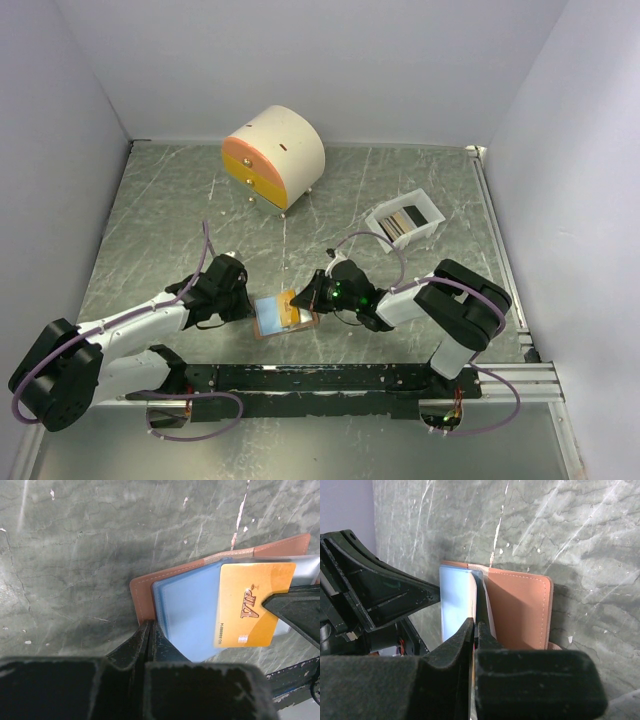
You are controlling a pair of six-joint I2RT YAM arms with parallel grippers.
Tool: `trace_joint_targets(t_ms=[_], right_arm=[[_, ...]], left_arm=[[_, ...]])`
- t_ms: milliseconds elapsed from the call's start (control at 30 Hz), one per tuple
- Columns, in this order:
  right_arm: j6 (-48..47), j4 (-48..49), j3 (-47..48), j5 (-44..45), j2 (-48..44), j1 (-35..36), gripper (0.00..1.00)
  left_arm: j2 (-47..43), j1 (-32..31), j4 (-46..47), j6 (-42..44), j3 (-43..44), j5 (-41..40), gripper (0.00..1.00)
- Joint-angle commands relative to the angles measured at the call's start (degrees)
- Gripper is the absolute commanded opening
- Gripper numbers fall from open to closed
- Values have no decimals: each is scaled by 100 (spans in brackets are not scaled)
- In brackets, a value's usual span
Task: Put the credit cards into the card holder
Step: Insert the credit card into the card holder.
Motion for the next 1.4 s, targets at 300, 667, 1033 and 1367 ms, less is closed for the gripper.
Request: trace_joint_targets(t_ms=[300,667,1033,1367], right_arm=[[-142,-651,114,161,-40,130,0],[-282,-1185,418,400,-27,223,13],[-827,-2424,664,1086,-487,239,25],[-853,-1967,775,735,-248,359,26]], left_arm=[[9,-27,-25,94,16,-200,7],[2,-36,-35,94,44,-172,7],[5,-30,-36,102,36,-187,7],[71,-32,107,118,41,-88,7]])
